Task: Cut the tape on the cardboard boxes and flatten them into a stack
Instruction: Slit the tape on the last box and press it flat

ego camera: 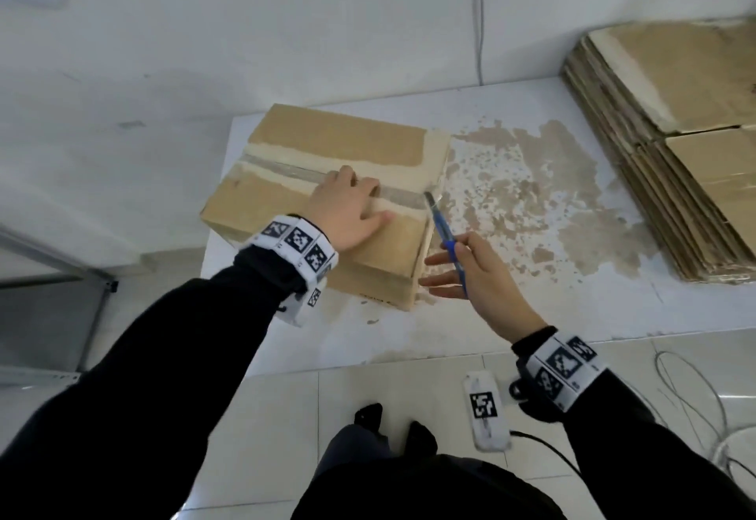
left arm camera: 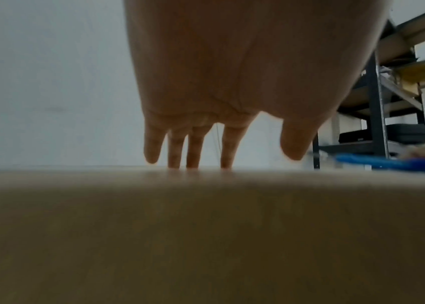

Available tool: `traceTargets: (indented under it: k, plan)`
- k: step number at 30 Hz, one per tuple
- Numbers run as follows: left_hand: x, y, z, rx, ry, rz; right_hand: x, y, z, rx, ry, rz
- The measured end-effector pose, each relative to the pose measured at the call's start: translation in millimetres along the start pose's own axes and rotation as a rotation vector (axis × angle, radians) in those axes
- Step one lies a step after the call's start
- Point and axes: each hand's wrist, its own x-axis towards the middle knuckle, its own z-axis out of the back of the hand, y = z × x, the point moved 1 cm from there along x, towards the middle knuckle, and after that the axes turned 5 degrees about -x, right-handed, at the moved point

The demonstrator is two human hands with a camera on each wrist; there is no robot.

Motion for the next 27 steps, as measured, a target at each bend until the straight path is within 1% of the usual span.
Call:
traceTargets:
  k: [2, 4, 6, 8, 10, 14, 16, 18, 21, 22, 25, 26, 27]
  plan:
    - [-3, 6, -10, 0.064, -0.117, -0.047, 8, 0, 9, -0.285, -0.103, 0.096]
    - [-3, 14, -18, 0.088, -0.195, -0.099, 22, 5, 22, -0.615, -0.178, 0.213]
    - [-2, 17, -22, 0.056, -0.264, -0.117, 33, 14, 34, -0.813, -0.170, 0.295]
    - [0, 19, -25, -0.004, -0.347, -0.108, 40, 23, 40, -0.938, -0.124, 0.370]
    - [2, 20, -27, -0.020, -0.387, -0.096, 46, 32, 45, -1.025, -0.072, 0.406]
    - [6, 21, -27, -0.066, -0.434, -0.121, 63, 42, 54, -1.052, -0.001, 0.420]
    - [6, 20, -27, -0.115, -0.465, -0.161, 67, 45, 53, -0.999, 0.055, 0.409]
    - [7, 20, -26, -0.141, -0.495, -0.180, 69, 46, 54, -0.931, 0.132, 0.364]
    - [9, 17, -25, -0.101, -0.507, -0.188, 71, 54, 68, -0.845, 0.312, 0.201]
    - [10, 16, -24, -0.090, -0.514, -0.199, 72, 56, 72, -0.825, 0.346, 0.164]
    - [11, 15, -22, -0.075, -0.603, -0.219, 72, 55, 69, -0.819, 0.312, 0.164]
    - [11, 16, -22, -0.076, -0.632, -0.221, 67, 52, 64, -0.834, 0.342, 0.170]
    - [11, 16, -21, -0.074, -0.645, -0.224, 59, 48, 59, -0.863, 0.415, 0.171]
